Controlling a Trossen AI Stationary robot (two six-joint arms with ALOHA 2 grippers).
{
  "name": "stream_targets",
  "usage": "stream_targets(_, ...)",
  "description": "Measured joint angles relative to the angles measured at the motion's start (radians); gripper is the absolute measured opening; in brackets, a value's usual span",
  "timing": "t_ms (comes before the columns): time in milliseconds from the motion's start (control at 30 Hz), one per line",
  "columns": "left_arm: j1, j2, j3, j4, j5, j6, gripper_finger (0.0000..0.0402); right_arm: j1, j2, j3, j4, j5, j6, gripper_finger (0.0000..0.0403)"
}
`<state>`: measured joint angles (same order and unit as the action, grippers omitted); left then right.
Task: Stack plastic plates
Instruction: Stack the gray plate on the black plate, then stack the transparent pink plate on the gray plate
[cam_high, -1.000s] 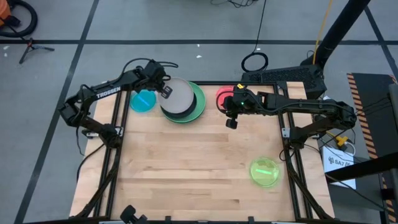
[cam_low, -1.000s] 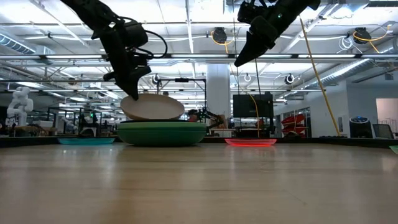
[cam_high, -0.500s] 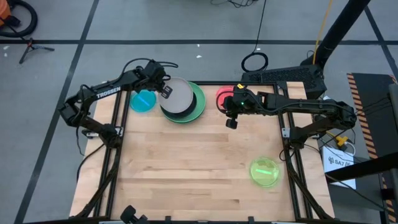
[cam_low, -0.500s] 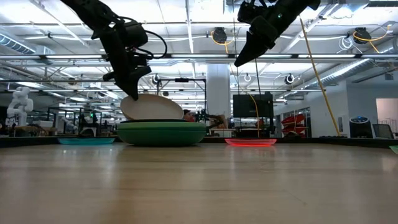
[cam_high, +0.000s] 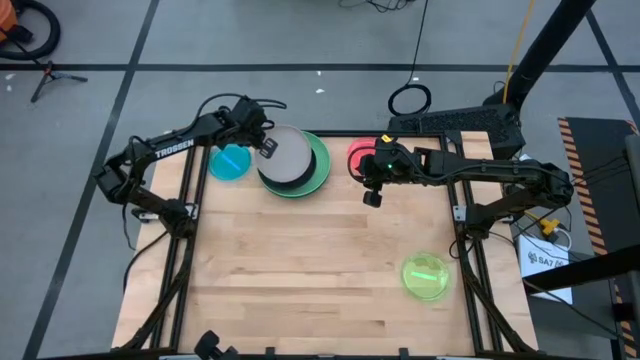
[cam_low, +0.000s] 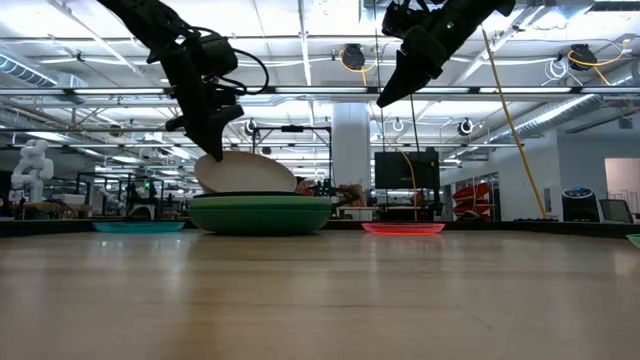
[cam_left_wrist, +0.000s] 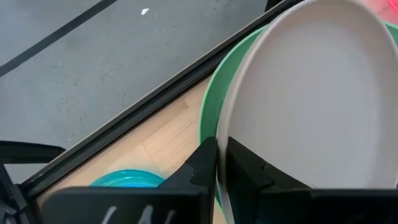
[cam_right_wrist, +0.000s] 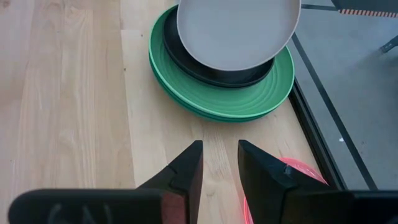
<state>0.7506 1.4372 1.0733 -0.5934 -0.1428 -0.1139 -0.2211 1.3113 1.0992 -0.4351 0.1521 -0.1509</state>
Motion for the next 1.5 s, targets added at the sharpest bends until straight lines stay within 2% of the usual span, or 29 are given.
stream_targets(567,0.000,0.000,0.000,-0.009,0.019,0.003,0.0035,0.000,0.000,0.000,-0.003,0.000,0.000,0.0093)
stream_targets(933,0.000,0.000,0.000,-0.011,0.038,-0.017,0.0112,0.000,0.000,0.000,-0.003,0.000,0.000,0.0093)
stream_targets(1067,-0.006,0.000,0.000,-0.004,0.049,0.010,0.0124,0.000,0.000,0.000,-0.003,0.000,0.000,0.0093)
stream_targets(1300,-0.088,0.000,0.000,-0.006,0.070,0.106,0.0124,0.000,0.000,0.000,-0.004,0.000,0.000,0.0093)
stream_targets(1500,-0.196,0.000,0.000,-0.008,0.024,0.122,0.0124,0.000,0.000,0.000,-0.004,0.000,0.031,0.0093)
